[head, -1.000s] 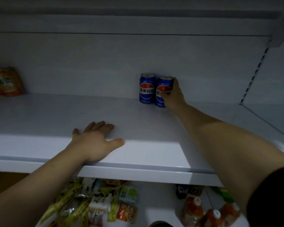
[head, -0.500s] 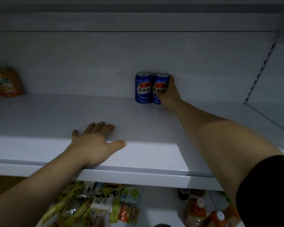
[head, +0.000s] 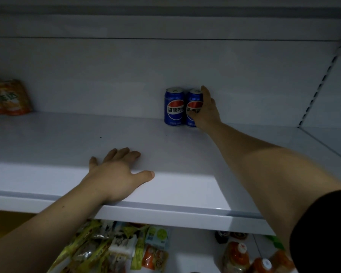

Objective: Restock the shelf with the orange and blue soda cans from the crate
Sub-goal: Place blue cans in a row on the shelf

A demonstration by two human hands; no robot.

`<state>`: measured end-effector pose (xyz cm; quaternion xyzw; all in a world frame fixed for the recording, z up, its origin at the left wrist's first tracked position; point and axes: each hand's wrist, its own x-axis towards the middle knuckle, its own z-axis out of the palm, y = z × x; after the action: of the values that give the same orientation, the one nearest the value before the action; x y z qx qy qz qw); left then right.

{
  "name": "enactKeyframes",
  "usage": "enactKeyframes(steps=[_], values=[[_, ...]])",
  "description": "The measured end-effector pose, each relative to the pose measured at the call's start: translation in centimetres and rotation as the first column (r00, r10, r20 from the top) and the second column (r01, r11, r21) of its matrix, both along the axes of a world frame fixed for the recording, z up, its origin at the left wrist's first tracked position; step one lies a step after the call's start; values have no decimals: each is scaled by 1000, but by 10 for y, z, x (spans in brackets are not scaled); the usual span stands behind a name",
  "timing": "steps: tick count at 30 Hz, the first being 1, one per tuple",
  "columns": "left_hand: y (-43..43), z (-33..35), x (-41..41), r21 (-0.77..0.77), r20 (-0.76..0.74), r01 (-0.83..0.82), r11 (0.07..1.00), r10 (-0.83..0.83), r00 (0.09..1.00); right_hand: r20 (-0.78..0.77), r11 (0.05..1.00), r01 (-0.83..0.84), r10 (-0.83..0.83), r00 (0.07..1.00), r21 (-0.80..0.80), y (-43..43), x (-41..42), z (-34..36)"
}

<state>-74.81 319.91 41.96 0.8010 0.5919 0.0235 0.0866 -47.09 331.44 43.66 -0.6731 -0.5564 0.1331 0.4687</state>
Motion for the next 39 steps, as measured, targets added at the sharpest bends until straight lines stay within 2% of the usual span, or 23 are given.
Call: enactKeyframes(steps=[5,8,10,12,15,19,22,26,31,36,39], values=[[1,2,-1,-7,6,6,1000,-6,1000,22,998,-8,10,1000,-61,-9,-4,7],[2,5,-2,-34,18,23,999,-22,1000,106,997,15,-7,994,-75,-24,-18,20],[1,10,-8,-57,93,40,998,-34,995,189,995,-7,26,982,-101,-35,-33,31],[-4,18,-19,-91,186,38,995,-21,982,295,990,-39,78,952,-137,-46,-53,43],[-21,30,-46,-97,231,18,995,5,973,398,977,-108,175,900,-185,-63,-92,60],[-52,39,-100,-85,315,-79,993,102,944,431,931,-269,355,830,-247,-85,-165,76],[-84,38,-154,-74,323,-205,976,218,921,437,878,-369,473,764,-305,-103,-237,80],[-140,28,-225,-79,321,-397,915,400,859,475,778,-527,627,617,-342,-132,-339,69],[-223,-7,-312,-145,283,-644,751,655,701,474,583,-686,796,376,-435,-176,-462,37],[-303,-62,-382,-280,227,-794,540,841,491,387,332,-732,917,102,-595,-223,-567,-22],[-343,-103,-410,-450,230,-801,395,918,324,324,211,-706,946,-28,-676,-247,-614,-71]])
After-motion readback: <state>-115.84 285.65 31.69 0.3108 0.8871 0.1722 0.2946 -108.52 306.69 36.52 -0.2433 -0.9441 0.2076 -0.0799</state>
